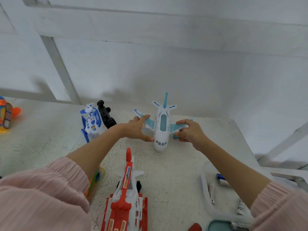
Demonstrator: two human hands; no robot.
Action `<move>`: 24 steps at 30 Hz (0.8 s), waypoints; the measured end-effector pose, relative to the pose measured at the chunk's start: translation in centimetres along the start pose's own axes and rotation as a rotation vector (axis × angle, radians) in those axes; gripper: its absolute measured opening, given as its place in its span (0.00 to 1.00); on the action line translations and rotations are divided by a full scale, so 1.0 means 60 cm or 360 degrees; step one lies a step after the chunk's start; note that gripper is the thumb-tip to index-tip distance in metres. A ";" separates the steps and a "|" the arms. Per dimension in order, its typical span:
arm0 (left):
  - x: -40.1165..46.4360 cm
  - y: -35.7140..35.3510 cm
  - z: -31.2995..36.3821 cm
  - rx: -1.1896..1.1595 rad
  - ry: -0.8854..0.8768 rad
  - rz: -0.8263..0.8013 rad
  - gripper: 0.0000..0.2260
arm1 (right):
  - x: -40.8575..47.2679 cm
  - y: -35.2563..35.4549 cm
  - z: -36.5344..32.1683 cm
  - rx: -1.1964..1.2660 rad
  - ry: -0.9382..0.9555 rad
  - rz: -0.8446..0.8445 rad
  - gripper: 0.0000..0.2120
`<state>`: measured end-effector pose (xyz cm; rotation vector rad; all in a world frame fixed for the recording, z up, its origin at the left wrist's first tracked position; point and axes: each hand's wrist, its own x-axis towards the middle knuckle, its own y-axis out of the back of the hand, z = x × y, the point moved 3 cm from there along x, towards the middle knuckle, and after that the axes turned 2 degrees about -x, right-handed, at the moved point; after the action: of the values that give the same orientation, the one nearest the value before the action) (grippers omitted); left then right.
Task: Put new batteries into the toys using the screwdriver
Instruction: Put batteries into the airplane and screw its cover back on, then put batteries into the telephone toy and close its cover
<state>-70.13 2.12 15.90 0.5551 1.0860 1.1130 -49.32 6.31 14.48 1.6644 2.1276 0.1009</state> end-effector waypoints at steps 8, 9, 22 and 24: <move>0.003 -0.001 -0.012 0.0107 0.0046 -0.0085 0.45 | -0.003 -0.007 -0.003 -0.0209 0.0095 0.0029 0.17; 0.002 -0.001 -0.012 0.0106 0.0047 -0.0080 0.44 | -0.004 -0.007 -0.004 -0.0243 0.0111 0.0041 0.16; -0.086 0.042 -0.009 -0.0314 -0.0098 0.0070 0.36 | -0.064 0.003 -0.077 -0.0328 0.0320 0.0309 0.09; -0.115 0.051 -0.012 -0.0312 -0.0142 0.0145 0.34 | -0.086 -0.024 -0.107 -0.0341 0.0399 0.0192 0.08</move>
<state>-72.36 -3.10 20.92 0.4979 0.8706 1.2471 -52.13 2.37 21.30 1.7241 2.1012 0.5811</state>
